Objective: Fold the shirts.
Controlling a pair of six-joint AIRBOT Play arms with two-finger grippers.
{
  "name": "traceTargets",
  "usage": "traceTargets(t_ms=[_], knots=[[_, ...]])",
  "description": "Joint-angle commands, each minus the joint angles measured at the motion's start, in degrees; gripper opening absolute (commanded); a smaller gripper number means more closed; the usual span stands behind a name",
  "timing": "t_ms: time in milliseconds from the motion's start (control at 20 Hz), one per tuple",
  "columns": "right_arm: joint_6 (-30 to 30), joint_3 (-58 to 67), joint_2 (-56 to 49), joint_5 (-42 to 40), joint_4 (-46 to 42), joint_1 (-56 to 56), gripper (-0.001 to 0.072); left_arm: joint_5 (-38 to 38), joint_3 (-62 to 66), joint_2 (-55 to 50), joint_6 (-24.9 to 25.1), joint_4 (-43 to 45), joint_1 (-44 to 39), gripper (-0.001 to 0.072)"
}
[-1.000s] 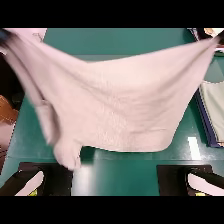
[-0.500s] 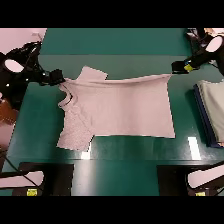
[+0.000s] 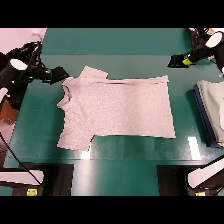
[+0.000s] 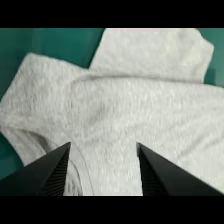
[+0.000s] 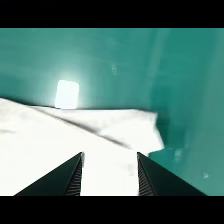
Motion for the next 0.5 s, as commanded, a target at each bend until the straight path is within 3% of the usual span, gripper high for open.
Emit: traceTargets(t_ms=[0,100,250,450], knots=[[-2.32,0.04,2.25,8.57,6.67,-2.97,0.0384,-17.75,3.91,0.22,0.22,2.73,4.2,0.0499],[-4.37,-5.51,6.23,10.58,10.01,-5.51,0.0384,-22.86,2.54,2.6,0.13,7.04,6.69,0.0499],[-6.75,-17.88,13.22,10.56,14.64,-8.68,0.0383,-19.37,-8.76,10.29,0.61,8.66,8.2,0.05],[-10.03,-31.54,20.17,9.64,18.6,-10.88,0.0358,-18.25,-24.04,13.62,6.27,7.54,8.02,0.0499]])
